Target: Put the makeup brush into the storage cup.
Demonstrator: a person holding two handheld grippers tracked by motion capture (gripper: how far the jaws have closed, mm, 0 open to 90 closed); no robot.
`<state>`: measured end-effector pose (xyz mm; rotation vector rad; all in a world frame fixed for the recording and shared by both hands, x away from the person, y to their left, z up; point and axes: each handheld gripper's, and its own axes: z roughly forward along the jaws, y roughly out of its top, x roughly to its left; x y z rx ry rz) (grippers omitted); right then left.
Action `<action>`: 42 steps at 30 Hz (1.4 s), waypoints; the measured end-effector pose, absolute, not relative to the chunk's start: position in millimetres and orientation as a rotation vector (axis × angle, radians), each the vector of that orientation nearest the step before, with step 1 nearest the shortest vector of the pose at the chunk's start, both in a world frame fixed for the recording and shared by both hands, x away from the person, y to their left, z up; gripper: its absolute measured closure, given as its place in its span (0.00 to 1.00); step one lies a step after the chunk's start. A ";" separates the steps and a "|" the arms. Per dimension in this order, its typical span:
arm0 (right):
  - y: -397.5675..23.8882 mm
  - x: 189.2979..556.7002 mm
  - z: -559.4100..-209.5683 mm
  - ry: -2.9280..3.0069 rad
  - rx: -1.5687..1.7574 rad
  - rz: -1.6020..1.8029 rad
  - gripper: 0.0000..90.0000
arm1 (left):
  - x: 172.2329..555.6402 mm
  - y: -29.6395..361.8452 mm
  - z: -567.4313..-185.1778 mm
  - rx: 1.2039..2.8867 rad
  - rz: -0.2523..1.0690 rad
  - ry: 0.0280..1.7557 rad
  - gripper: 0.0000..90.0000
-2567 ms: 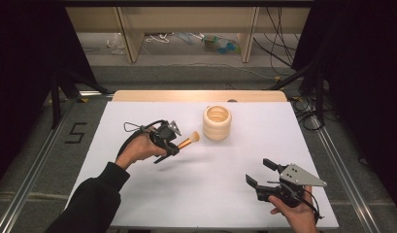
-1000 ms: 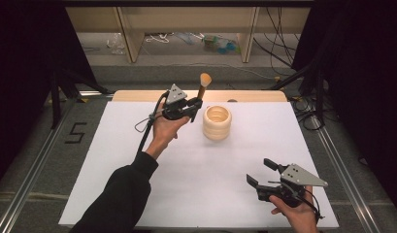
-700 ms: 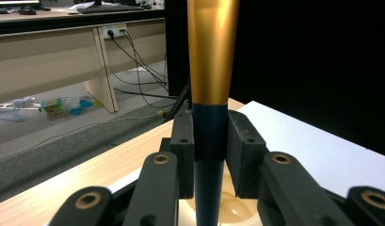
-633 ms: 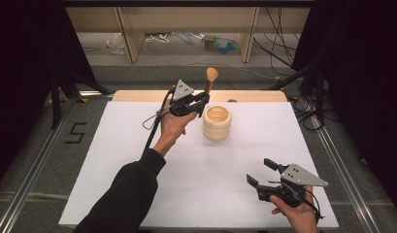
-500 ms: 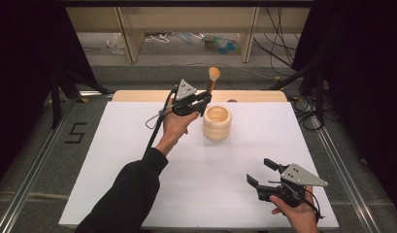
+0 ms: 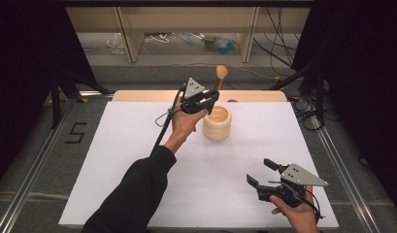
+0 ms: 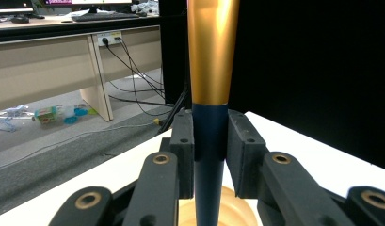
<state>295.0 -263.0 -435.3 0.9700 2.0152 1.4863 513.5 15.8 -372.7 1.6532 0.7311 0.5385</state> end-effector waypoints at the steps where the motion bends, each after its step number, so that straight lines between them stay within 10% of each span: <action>1: -263.0 294.9 -435.3 2.016 0.969 1.486 0.22 | 514.2 14.0 -373.7 1.653 0.538 0.730 0.83; 42: -262.8 294.4 -435.9 2.007 0.962 1.497 0.22 | 528.7 -4.6 -417.9 1.627 0.504 0.759 0.83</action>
